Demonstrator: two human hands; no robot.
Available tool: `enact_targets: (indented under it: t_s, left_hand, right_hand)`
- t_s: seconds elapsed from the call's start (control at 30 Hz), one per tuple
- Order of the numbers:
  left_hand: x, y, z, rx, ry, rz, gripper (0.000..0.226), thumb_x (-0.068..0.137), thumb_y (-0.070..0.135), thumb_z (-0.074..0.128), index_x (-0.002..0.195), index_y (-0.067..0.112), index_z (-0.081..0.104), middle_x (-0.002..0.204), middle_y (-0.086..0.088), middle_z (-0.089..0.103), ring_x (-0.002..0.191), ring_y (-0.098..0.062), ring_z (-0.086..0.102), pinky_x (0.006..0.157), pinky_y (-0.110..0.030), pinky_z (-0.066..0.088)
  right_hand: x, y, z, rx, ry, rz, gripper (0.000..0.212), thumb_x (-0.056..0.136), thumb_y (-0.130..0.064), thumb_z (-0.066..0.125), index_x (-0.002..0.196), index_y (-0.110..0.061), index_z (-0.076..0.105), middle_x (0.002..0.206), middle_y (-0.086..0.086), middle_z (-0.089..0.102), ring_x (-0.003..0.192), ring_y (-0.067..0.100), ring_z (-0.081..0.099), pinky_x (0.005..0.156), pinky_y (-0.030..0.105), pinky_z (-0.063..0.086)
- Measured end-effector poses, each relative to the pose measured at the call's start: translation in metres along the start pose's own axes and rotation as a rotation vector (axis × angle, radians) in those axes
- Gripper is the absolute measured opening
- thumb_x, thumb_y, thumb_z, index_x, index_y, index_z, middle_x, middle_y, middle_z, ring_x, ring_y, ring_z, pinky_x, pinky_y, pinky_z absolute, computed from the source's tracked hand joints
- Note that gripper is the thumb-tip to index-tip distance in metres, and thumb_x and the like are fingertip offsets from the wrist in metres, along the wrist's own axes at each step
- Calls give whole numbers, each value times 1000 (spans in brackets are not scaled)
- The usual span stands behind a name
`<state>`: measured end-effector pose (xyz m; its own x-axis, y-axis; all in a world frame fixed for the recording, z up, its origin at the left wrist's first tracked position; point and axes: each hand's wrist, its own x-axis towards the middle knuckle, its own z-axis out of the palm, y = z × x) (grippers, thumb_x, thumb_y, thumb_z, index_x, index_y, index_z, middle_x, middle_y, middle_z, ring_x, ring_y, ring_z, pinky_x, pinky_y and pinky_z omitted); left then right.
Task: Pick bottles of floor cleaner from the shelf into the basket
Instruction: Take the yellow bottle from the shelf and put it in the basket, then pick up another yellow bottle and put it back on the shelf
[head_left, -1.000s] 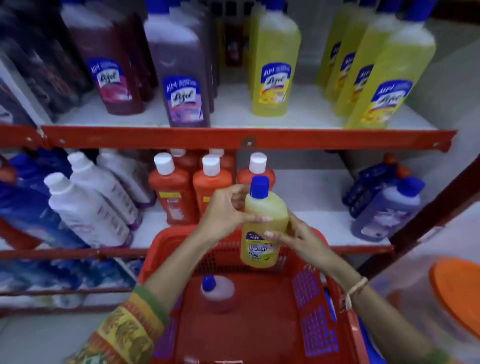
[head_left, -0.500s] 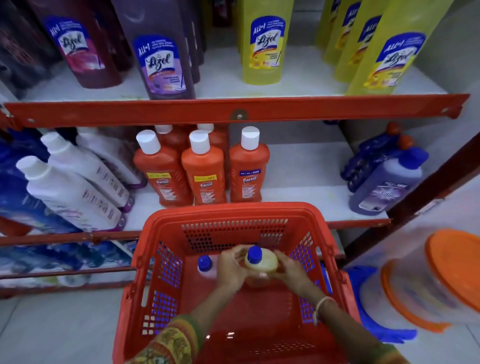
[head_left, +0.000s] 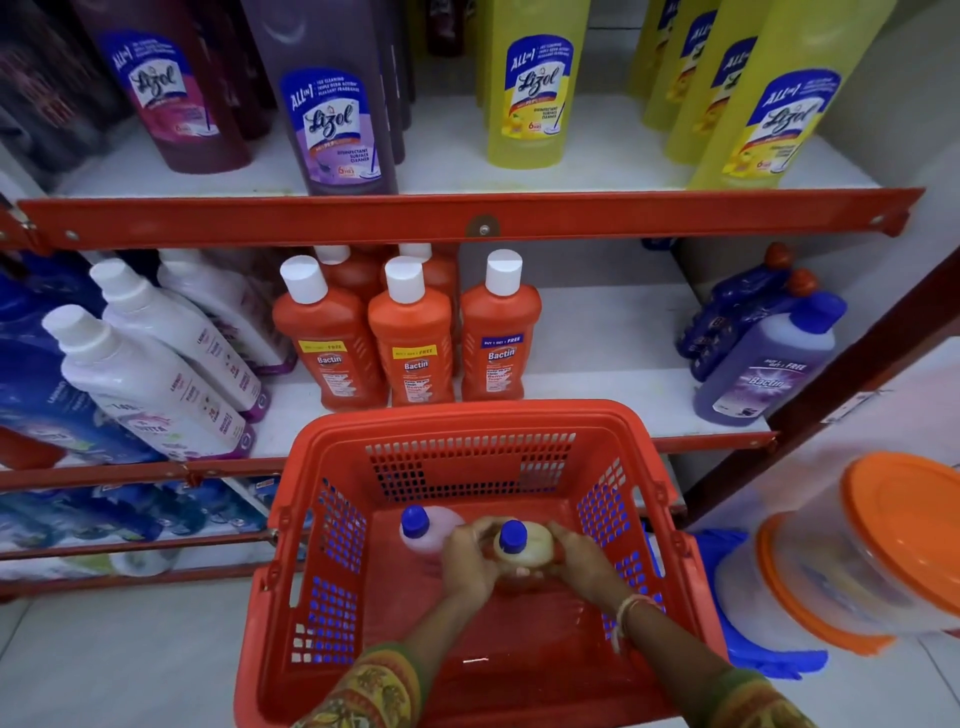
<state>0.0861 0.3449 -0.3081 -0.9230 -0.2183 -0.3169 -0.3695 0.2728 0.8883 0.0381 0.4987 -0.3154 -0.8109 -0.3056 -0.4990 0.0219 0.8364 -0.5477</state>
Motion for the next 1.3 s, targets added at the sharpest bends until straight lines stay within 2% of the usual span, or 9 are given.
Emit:
enact_targets:
  t_s: [0.07, 0.2, 0.37, 0.47, 0.53, 0.73, 0.93, 1.13, 1.3]
  left_hand:
    - [-1, 0, -1, 48, 2, 20, 62, 38, 1, 90, 82, 35, 64, 89, 0, 73, 85, -15, 66, 79, -31, 55]
    - [-4, 4, -6, 136, -62, 53, 58, 48, -1, 86, 100, 17, 68, 91, 4, 71, 83, -9, 62, 71, -7, 45]
    - [-4, 12, -24, 230, -129, 103, 50, 68, -11, 66, 111, 15, 64, 102, -4, 68, 98, -19, 63, 70, -5, 44]
    - [-3, 23, -37, 266, -170, 159, 63, 63, -17, 61, 117, 16, 59, 114, 1, 65, 106, -11, 58, 82, -13, 46]
    - [-4, 34, -48, 276, -164, 191, 64, 64, -14, 65, 118, 19, 59, 112, 6, 64, 104, -7, 58, 78, -5, 41]
    - [-6, 103, -76, 184, -81, 378, 47, 73, 1, 73, 114, 22, 62, 107, 10, 68, 97, -1, 62, 83, -18, 50]
    - [21, 200, -96, 161, 126, 717, 38, 79, 15, 68, 116, 22, 61, 113, 8, 68, 102, -1, 60, 90, -31, 51]
    - [54, 291, -106, 326, 427, 1015, 32, 84, 28, 58, 115, 20, 61, 114, 2, 66, 102, -13, 58, 89, -23, 41]
    - [92, 305, -110, 601, 527, 1016, 42, 88, 42, 37, 117, 19, 57, 120, -2, 63, 113, -21, 53, 102, -38, 36]
  right_hand:
    - [0, -2, 0, -31, -1, -2, 63, 74, -17, 75, 130, -8, 48, 123, 17, 66, 114, 30, 61, 92, 33, 46]
    - [1, -4, -5, -121, -17, -39, 59, 71, -23, 78, 123, -11, 54, 121, 16, 67, 112, 31, 62, 88, 33, 48]
    - [-3, -15, -22, -282, 10, -120, 56, 67, -24, 78, 119, -18, 57, 116, 16, 69, 110, 33, 62, 86, 34, 48]
    - [-4, -19, -35, -349, 30, -176, 50, 65, -21, 77, 111, -22, 60, 109, 13, 71, 104, 30, 65, 85, 33, 49]
    - [-5, -25, -48, -358, 55, -220, 49, 66, -20, 77, 111, -25, 60, 108, 10, 71, 102, 28, 66, 86, 33, 49]
    - [-22, -63, -115, -89, 140, -362, 44, 65, -22, 84, 105, -23, 66, 98, -4, 73, 86, 10, 70, 84, 30, 55]
    - [-46, -111, -219, 157, 440, -543, 32, 71, -24, 81, 100, -21, 70, 94, -8, 75, 82, -2, 70, 76, 16, 55]
    - [-55, -142, -308, 444, 892, -692, 21, 76, -19, 76, 96, -17, 69, 91, -3, 75, 84, 0, 69, 71, 8, 51]
    - [-37, -139, -348, 607, 1326, -554, 42, 77, -28, 75, 114, -21, 58, 111, 3, 61, 88, -7, 58, 86, 39, 53]
